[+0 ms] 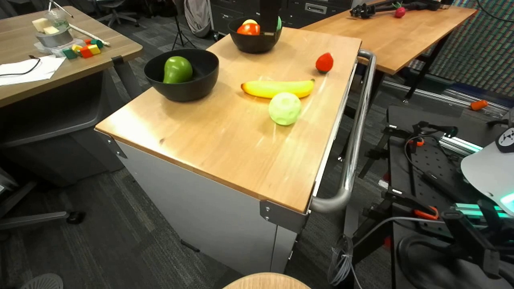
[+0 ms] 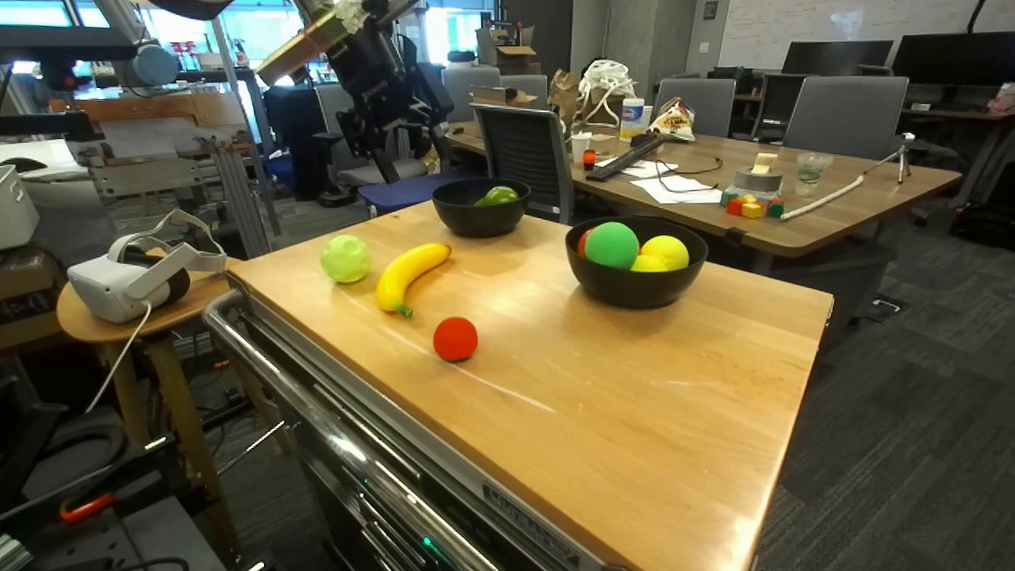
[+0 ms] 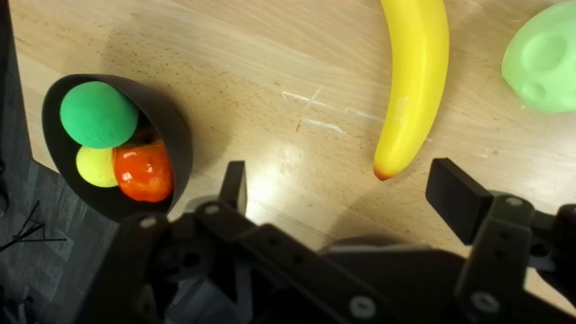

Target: Take the fruits out of the left and right bowl respectively and put them on the table

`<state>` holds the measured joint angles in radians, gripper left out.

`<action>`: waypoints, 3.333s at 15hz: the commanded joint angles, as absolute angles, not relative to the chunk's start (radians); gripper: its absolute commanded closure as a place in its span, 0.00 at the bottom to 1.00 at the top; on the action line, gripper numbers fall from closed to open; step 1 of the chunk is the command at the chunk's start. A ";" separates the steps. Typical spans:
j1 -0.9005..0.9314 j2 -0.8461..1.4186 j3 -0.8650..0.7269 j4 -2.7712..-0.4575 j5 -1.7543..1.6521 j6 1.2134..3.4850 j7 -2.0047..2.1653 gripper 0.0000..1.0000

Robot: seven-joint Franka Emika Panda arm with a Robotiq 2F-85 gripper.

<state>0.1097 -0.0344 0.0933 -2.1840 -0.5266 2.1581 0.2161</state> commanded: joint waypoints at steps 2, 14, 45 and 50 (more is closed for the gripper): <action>0.115 0.171 0.098 -1.991 -0.639 2.228 0.332 0.00; 0.145 0.628 0.072 -1.424 -0.431 2.211 0.032 0.00; 0.233 0.492 0.051 -1.436 -0.414 1.913 -0.087 0.57; 0.255 0.287 0.098 -1.624 -0.423 1.824 -0.093 0.57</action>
<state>0.2553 0.4247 0.0787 -1.4630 -0.4184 1.8417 -0.0763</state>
